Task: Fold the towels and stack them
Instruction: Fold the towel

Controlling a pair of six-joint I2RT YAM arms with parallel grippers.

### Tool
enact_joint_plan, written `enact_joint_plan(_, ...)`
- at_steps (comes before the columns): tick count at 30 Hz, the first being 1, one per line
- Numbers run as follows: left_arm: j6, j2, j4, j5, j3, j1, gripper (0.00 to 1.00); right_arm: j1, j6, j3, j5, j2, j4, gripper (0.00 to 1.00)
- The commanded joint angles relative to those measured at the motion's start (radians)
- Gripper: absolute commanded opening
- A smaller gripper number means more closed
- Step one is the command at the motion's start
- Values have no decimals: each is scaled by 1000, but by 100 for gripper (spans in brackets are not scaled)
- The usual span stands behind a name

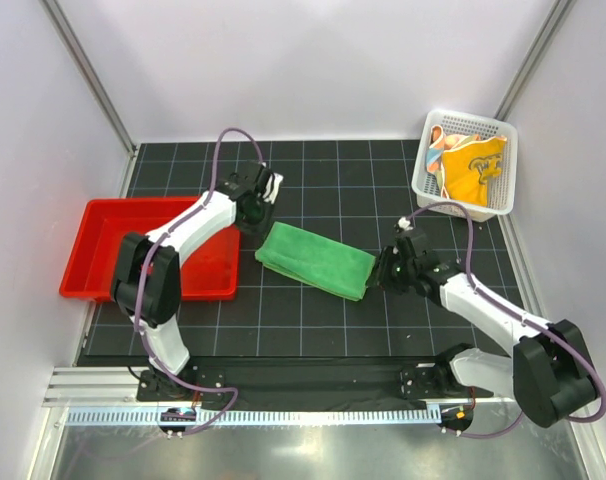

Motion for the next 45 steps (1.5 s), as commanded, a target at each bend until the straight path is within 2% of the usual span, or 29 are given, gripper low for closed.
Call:
enact_joint_plan(1,-73,-45,2,42,81,-5,39,3,95,63,73,42,80,35)
enact_joint_plan(4,-126,-87,77,224,40,-15,40,3,153,59,68,119,150,38)
enact_joint_plan(7,-151,-89,111,274,-10,-24,40,3,184,71,74,176,161,39)
enact_joint_plan(10,-161,-52,119,221,-75,-46,40,3,201,60,88,225,169,40)
enact_joint_plan(14,-269,31,48,89,-37,-89,37,3,187,22,114,234,194,40)
enact_joint_plan(21,-377,56,77,6,-147,-126,37,-28,72,48,122,269,160,38)
enact_joint_plan(29,-490,22,102,22,-153,-247,38,-218,-103,95,146,263,62,38)
enact_joint_plan(32,-500,-1,67,-5,-90,-250,42,-224,-152,158,140,254,-16,38)
enact_joint_plan(34,-472,-4,-5,-69,-2,-241,44,-226,-145,175,45,231,-50,38)
enact_joint_plan(38,-418,19,-123,-195,109,-213,48,-203,-8,129,-81,133,-30,39)
enact_joint_plan(42,-395,28,-188,-263,109,-205,49,-152,79,93,-48,94,-38,41)
enact_joint_plan(45,-398,-4,-158,-196,36,-205,49,-112,166,54,-53,82,-5,42)
